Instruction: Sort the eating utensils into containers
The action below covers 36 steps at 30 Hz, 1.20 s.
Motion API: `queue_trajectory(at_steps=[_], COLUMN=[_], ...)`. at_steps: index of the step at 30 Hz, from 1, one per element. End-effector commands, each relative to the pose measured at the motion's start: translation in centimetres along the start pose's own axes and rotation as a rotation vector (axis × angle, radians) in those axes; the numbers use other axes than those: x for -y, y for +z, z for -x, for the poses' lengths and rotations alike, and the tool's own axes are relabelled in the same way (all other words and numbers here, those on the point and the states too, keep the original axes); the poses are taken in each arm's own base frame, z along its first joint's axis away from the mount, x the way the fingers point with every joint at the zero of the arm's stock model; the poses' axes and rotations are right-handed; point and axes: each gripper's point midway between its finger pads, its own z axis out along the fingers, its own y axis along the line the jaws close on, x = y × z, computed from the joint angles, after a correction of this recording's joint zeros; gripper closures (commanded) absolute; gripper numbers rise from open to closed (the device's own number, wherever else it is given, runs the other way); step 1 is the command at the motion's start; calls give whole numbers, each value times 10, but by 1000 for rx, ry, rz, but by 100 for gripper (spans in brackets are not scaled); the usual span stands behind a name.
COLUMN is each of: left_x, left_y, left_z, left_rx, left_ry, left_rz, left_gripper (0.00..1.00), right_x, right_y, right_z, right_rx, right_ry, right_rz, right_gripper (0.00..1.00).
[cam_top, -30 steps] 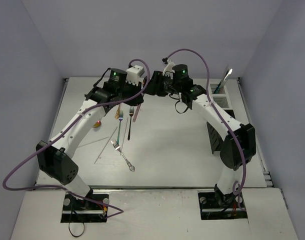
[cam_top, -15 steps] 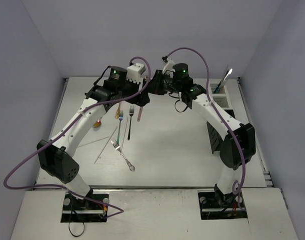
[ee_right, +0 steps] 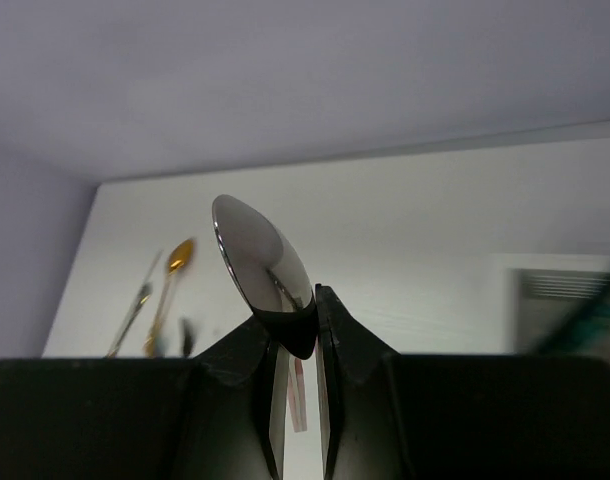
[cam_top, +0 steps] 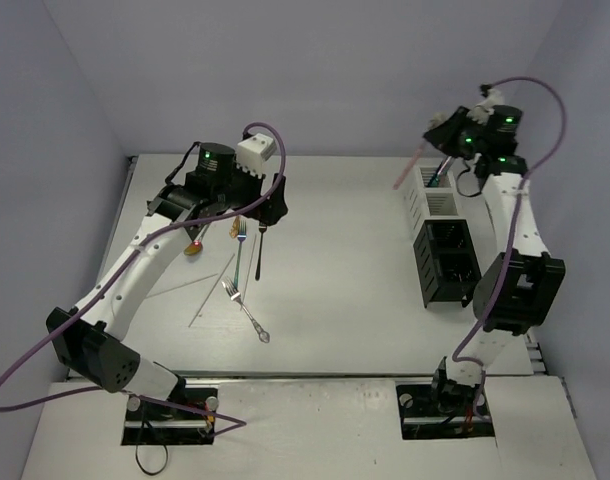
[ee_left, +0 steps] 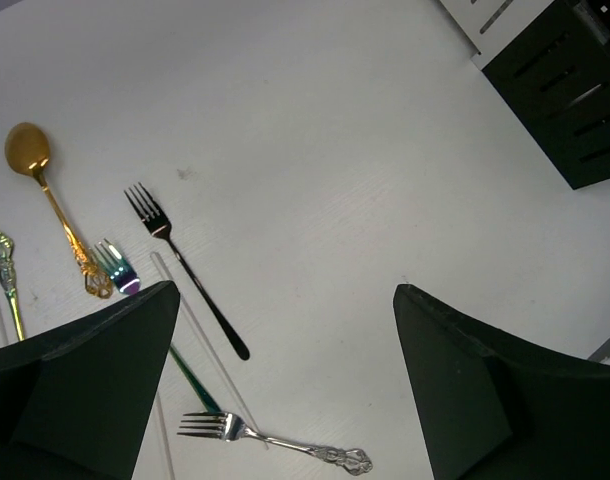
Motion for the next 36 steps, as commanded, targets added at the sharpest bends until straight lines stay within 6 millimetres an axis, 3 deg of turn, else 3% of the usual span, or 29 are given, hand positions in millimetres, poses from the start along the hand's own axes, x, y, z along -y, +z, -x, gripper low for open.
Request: queue_trajectory(at_steps=[1,5,7,20,26,32,36], left_x=[-13,-24,-27,-66,-97,-114,-130], left_y=[-12,-9,-7,-5,-7,-3,2], left_z=[7,-1,-4,-23,-28,-40,-53], left_rx=[45,35,28,-8,-15,-44,-83], left_ry=[48,63,65,-8,-81,-104,-114], left_rz=[57,102,112,195,234,268,319], left_gripper=[12,12,12,11,11,11,11], right_x=[7,42,54,108,120,124,126], right_y=[-81,-107,-110,-75,-60,-51,-50], right_z=[90,96,91,51,23,-1,-15], right_rx=[220,242,234,126,75,48,28], right_ry=[-201,-219,-215,-173,-194,-195,-194], right_rz=[-74,-169,-193,-260,-275,-273,-275], right_gripper=[100,100,100,100,100,100,89])
